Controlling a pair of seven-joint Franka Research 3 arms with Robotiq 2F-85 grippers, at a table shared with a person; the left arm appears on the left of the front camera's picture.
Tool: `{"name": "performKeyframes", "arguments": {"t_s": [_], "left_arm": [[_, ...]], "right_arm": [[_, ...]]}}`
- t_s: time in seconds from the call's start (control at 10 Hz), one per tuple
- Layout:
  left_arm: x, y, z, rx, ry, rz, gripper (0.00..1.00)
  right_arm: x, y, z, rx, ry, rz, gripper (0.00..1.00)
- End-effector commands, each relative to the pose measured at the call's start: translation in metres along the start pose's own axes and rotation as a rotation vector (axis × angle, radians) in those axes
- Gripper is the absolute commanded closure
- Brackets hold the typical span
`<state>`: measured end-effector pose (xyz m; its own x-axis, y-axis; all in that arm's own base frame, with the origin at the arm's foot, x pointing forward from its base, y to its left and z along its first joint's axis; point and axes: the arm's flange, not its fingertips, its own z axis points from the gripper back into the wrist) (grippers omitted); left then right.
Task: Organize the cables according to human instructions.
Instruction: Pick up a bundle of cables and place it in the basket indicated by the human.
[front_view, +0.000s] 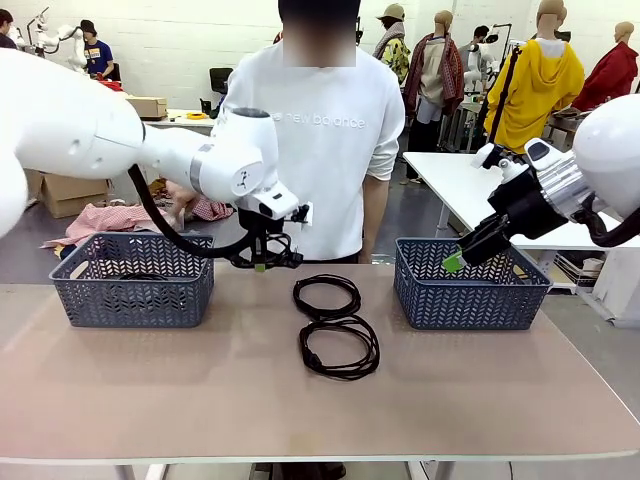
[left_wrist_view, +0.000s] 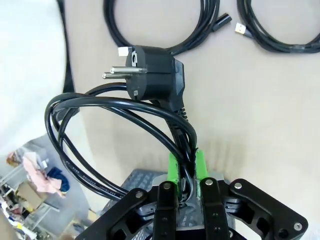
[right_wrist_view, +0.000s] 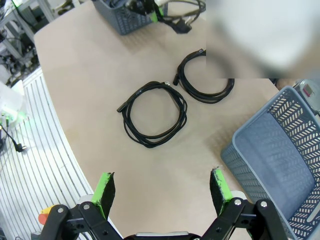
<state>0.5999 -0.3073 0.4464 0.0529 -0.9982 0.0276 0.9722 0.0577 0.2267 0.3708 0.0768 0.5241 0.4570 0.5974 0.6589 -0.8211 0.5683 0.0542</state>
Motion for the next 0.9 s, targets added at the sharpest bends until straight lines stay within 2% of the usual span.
{"name": "performKeyframes", "arguments": {"t_s": [0.0, 0.2, 0.4, 0.8], "left_arm": [[-0.022, -0.016, 0.023, 0.029, 0.007, 0.011, 0.89], [-0.054, -0.026, 0.057, 0.064, -0.007, 0.025, 0.89], [-0.094, -0.031, 0.078, 0.107, 0.023, 0.028, 0.89], [-0.171, -0.02, 0.079, 0.091, 0.006, 0.094, 0.89]], "right_arm": [[0.0, -0.001, -0.001, 0.014, -0.018, -0.002, 0.0], [0.0, -0.001, -0.001, 0.014, -0.018, -0.002, 0.0], [0.0, -0.001, -0.001, 0.014, -0.018, -0.002, 0.0], [0.0, -0.001, -0.001, 0.014, -0.018, -0.002, 0.0]]}}
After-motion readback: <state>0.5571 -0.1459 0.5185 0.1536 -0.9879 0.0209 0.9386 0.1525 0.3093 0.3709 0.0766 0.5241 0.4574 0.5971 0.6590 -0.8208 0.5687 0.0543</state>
